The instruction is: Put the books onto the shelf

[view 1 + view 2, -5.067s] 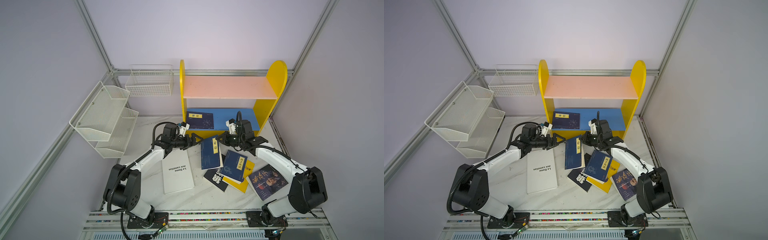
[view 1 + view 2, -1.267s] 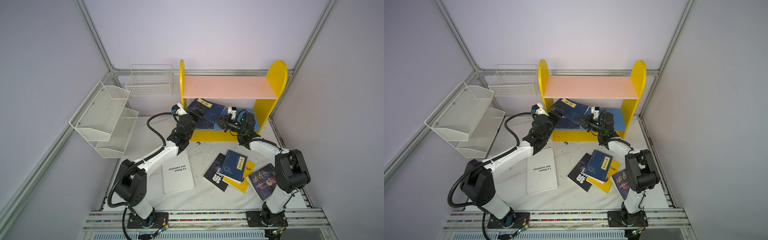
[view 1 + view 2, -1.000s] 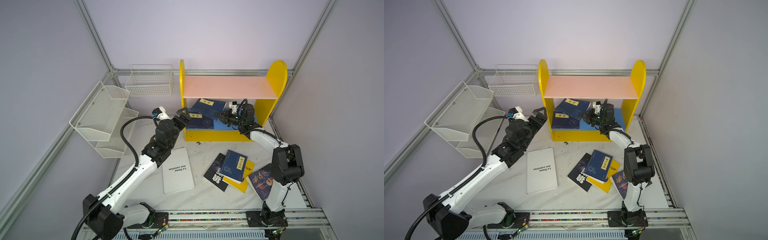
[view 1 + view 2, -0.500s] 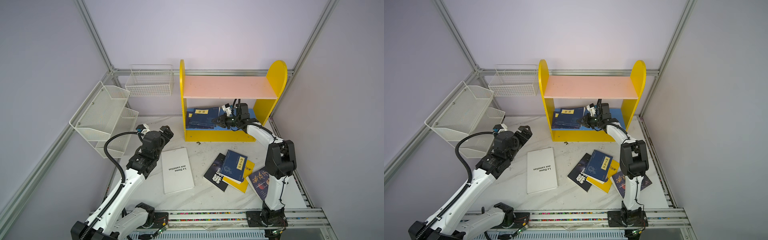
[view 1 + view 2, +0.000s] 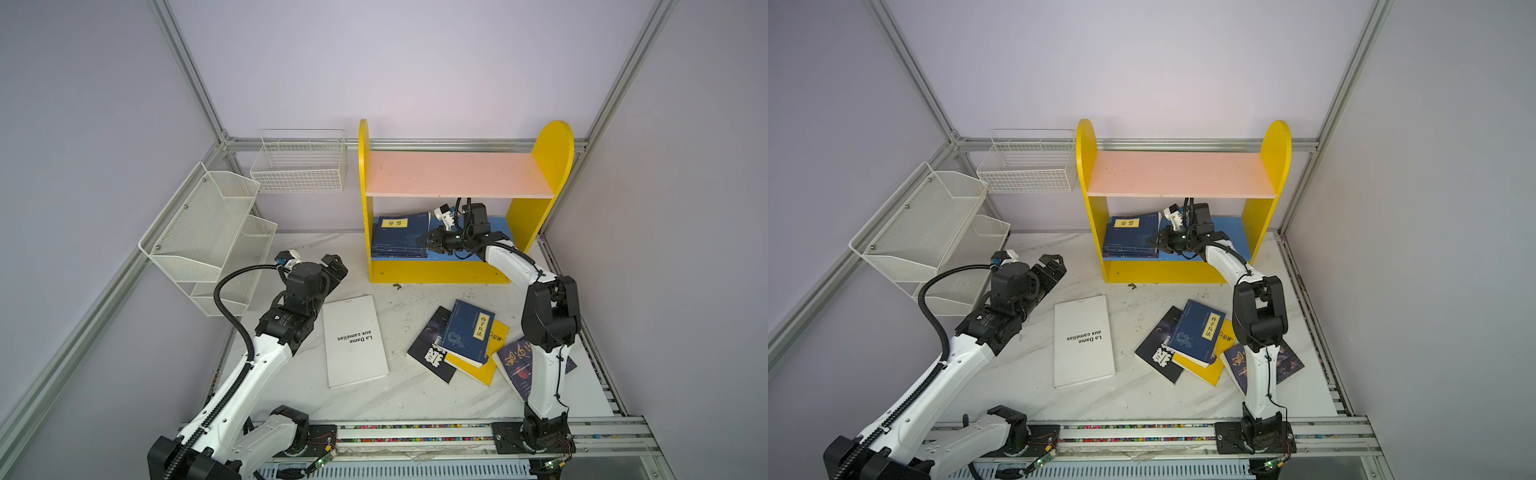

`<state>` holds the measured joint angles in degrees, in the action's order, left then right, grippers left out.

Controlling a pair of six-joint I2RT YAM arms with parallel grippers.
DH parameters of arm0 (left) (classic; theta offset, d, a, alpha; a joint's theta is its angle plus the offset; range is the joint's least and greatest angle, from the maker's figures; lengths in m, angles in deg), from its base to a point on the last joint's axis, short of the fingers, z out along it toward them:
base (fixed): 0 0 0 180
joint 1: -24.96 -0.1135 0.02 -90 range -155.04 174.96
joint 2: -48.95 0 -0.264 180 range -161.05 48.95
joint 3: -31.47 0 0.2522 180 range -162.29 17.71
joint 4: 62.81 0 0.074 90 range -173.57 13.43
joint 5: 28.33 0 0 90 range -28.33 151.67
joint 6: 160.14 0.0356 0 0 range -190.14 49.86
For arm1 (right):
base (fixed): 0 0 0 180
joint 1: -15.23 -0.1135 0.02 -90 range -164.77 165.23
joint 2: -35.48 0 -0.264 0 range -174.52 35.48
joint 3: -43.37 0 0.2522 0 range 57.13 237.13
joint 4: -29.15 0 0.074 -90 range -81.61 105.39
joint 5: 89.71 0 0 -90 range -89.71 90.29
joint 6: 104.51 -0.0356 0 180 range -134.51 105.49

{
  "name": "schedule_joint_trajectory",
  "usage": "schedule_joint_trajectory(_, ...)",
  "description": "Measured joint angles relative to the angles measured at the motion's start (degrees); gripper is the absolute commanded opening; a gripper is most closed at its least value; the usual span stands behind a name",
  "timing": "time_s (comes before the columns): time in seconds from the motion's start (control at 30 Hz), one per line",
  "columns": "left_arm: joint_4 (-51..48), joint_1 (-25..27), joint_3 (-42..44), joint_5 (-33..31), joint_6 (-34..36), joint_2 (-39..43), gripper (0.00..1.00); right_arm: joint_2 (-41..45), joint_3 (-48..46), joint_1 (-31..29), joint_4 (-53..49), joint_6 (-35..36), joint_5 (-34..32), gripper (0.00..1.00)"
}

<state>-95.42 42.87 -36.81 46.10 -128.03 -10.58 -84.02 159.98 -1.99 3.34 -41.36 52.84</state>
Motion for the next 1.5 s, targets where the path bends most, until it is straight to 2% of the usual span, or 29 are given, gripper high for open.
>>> schedule_joint_trajectory(0.87, 4.5, -0.6, 1.9, 4.8, -1.5, -3.0, 0.98, -0.9, 2.4, 0.1, -4.2, 5.2, 1.9, 0.04)
schedule_joint_trajectory(1.2, 5.9, -0.7, 2.9, 5.6, -1.7, -3.5, 0.98, -3.2, 5.0, 0.7, -4.4, 5.6, 5.3, 0.05)
schedule_joint_trajectory(1.43, 6.1, -1.1, 2.9, 6.7, -1.7, -4.5, 0.98, -4.9, 7.3, 0.8, -5.3, 5.6, 4.7, 0.23)
schedule_joint_trajectory(1.47, 6.1, -1.1, 2.9, 6.8, -1.8, -4.6, 0.98, -5.0, 7.6, 0.7, -5.4, 5.3, 4.1, 0.27)
schedule_joint_trajectory(1.5, 6.1, -1.1, 2.9, 7.0, -1.8, -4.8, 0.98, -5.3, 8.0, 0.6, -5.5, 4.8, 3.3, 0.36)
